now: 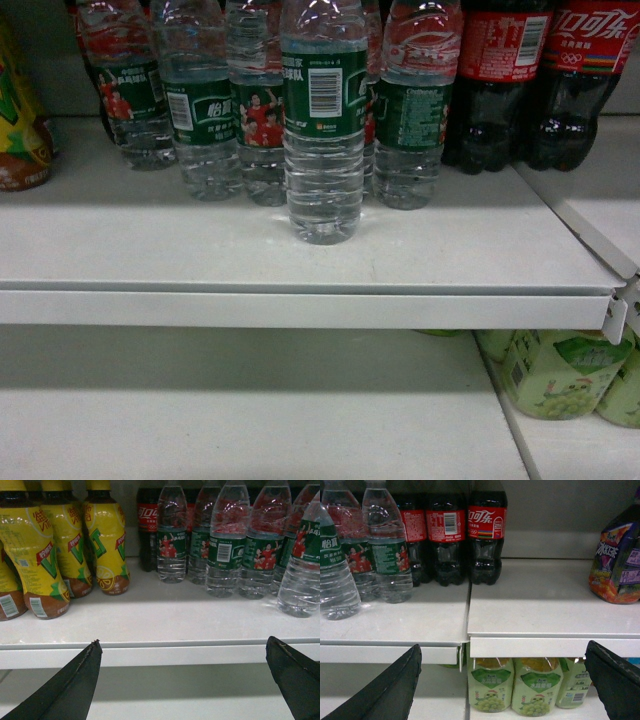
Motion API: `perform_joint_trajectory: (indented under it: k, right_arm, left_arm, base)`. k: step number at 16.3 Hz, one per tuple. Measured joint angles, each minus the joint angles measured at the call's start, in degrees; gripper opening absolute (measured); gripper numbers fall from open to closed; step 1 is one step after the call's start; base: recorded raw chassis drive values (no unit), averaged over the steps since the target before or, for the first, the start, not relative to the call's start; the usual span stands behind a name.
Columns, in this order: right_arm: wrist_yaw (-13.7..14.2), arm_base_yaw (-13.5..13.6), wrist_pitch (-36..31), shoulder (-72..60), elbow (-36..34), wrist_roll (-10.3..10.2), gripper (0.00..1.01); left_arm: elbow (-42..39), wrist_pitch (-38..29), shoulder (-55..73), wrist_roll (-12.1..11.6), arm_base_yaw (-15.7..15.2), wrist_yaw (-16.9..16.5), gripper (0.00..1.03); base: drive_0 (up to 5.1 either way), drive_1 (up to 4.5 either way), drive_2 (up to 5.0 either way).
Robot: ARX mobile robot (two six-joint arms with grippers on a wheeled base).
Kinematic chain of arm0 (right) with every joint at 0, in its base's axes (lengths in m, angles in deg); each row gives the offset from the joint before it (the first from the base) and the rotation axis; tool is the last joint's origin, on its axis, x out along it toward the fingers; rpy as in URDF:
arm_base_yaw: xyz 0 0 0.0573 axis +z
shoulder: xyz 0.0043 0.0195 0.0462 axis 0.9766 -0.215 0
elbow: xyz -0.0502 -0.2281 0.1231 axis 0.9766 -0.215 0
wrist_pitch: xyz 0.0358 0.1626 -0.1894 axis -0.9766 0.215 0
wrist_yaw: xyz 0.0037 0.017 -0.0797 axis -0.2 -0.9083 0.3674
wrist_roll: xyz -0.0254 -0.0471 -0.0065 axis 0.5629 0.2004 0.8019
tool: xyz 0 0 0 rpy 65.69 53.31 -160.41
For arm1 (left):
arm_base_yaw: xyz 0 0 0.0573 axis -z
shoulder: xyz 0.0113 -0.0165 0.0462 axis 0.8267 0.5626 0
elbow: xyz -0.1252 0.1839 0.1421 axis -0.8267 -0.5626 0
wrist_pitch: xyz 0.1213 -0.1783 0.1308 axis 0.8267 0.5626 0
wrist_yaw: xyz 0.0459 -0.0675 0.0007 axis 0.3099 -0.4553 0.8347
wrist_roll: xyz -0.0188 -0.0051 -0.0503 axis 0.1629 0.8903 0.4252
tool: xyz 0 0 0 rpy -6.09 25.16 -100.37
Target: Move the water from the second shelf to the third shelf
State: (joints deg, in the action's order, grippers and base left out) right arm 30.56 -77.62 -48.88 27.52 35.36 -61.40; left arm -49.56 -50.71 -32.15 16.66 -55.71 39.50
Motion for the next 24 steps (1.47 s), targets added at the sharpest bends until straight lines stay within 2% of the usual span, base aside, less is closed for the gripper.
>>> perform_joint_trajectory:
  k: [13, 14, 16, 17, 18, 19, 23, 24]
  right_arm:
    - [0.0, 0.0, 0.0, 0.0, 0.0, 0.0, 0.98]
    - [0.0, -0.1, -0.5, -0.3, 0.0, -0.5, 0.98]
    - [-4.5, -4.2, -9.7, -10.5, 3.7, -1.0, 0.98]
    - [-7.0, -5.2, -17.3, -18.9, 8.8, -1.0, 0.98]
    - [-7.6, -4.5, -23.3, -27.0, 13.2, -0.9, 0.98]
    - [-7.3, -2.0, -28.4, -34.7, 16.6, -0.5, 0.98]
    - [-6.8, 1.7, -32.1, -42.1, 18.7, 0.0, 0.98]
    - [-6.3, 3.5, -32.9, -44.5, 18.8, 0.3, 0.98]
  left_arm:
    - [0.0, 0.0, 0.0, 0.0, 0.0, 0.0, 0.98]
    - [0.0, 0.0, 0.0, 0.0, 0.0, 0.0, 0.98]
    - [0.0, 0.0, 0.0, 0.0, 0.0, 0.0, 0.98]
    - [0.0, 0.0, 0.0, 0.0, 0.0, 0.0, 0.98]
    - [0.0, 0.0, 0.0, 0.0, 0.0, 0.0, 0.98]
    - [0.0, 0.0, 0.0, 0.0, 0.0, 0.0, 0.98]
    - [0.0, 0.0, 0.0, 0.0, 0.0, 0.0, 0.98]
    - [0.0, 0.0, 0.0, 0.0, 0.0, 0.0, 0.98]
  base:
    - [0.0, 0.00, 0.0]
    - [0.0, 0.00, 0.0]
    - [0.0, 0.00, 0.0]
    - [0.0, 0.00, 0.0]
    - [0.0, 0.00, 0.0]
    - [0.0, 0.00, 0.0]
    - [0.0, 0.00, 0.0]
    - [0.0, 0.00, 0.0]
